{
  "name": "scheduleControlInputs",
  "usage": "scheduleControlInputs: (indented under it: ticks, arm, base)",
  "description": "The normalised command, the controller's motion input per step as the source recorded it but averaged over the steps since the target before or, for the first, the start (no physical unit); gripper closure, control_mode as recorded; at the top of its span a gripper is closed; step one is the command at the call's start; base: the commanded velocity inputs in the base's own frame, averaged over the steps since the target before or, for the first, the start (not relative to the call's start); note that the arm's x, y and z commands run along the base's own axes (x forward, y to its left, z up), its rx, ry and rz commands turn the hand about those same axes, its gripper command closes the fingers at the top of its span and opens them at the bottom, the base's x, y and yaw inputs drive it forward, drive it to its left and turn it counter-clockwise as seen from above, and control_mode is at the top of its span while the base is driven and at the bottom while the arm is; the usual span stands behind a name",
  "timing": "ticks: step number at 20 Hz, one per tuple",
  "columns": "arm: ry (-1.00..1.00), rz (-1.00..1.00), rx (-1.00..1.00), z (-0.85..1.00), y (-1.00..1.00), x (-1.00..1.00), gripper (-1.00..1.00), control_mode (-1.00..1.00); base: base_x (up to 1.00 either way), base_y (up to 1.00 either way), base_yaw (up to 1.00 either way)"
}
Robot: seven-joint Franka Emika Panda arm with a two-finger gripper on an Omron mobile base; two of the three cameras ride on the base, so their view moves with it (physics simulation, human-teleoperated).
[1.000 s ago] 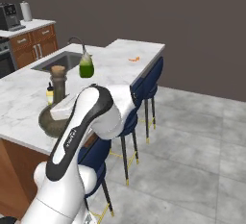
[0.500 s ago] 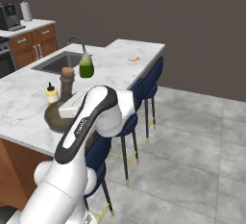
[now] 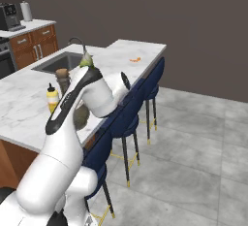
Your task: Move the mustard and oil and vinegar bottle from the cabinet to the dining counter.
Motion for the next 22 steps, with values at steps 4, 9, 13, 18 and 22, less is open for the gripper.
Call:
scheduleControlInputs:
  ticks: [4,9,13,18,22]
  arm:
    - [-0.04,0.0,-0.06,-0.26,0.13,0.43,1.0,-1.0]
    - [-0.11,0.0,-0.01,-0.27,0.1,0.37,1.0,-1.0]
    - [-0.16,0.0,0.0,-0.3,0.1,0.29,1.0,-1.0]
    - [-0.11,0.0,0.01,-0.25,0.12,0.28,1.0,-1.0]
    - [-0.09,0.0,0.03,-0.2,0.2,0.34,1.0,-1.0]
  base:
    - [0.0,0.0,0.0]
    - [0.0,0.0,0.0]
    - [0.0,0.0,0.0]
    - [0.0,0.0,0.0]
    - [0.0,0.0,0.0]
